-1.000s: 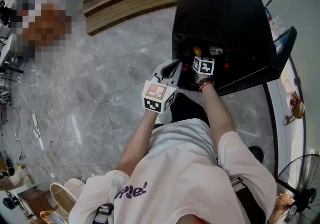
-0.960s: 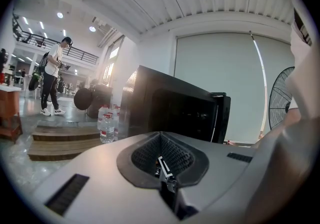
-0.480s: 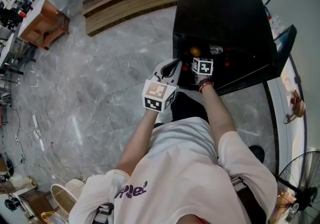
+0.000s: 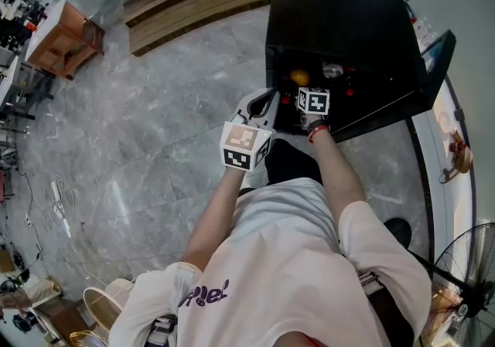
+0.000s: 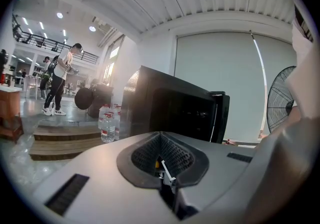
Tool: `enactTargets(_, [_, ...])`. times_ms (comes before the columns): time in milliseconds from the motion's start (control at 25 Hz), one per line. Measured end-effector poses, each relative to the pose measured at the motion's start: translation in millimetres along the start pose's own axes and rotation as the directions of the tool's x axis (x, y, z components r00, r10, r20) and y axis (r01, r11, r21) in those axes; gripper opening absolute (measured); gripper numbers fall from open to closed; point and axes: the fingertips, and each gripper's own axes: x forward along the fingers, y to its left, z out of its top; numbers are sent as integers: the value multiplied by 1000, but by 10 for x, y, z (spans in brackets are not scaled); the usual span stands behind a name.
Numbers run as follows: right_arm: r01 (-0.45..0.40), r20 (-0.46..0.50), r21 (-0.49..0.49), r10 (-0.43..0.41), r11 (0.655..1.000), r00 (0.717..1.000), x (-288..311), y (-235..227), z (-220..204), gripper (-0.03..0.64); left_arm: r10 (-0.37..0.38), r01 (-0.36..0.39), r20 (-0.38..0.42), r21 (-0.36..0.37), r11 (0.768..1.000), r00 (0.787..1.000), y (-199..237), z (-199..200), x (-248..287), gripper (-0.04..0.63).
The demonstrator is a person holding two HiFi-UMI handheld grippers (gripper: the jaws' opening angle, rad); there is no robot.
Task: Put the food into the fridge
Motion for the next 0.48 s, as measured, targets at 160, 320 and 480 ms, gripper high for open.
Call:
enactTargets(160, [7,-1,0,-7,1000,1000,-44,-4,-49,385,0,0,0,-1,1000,1000,-9,-2,-47,17])
enactTargets(320, [5,3,2,-5,1000,1000,-143,44,-61,387,4,-4,-2,-3,1000,1000,-16,8,-118,17])
enactTargets(480, [6,9,5,-6,1000,1000,-201,39,-84,387,4,-4,8,-4,1000,1000,-43,39,-181,17])
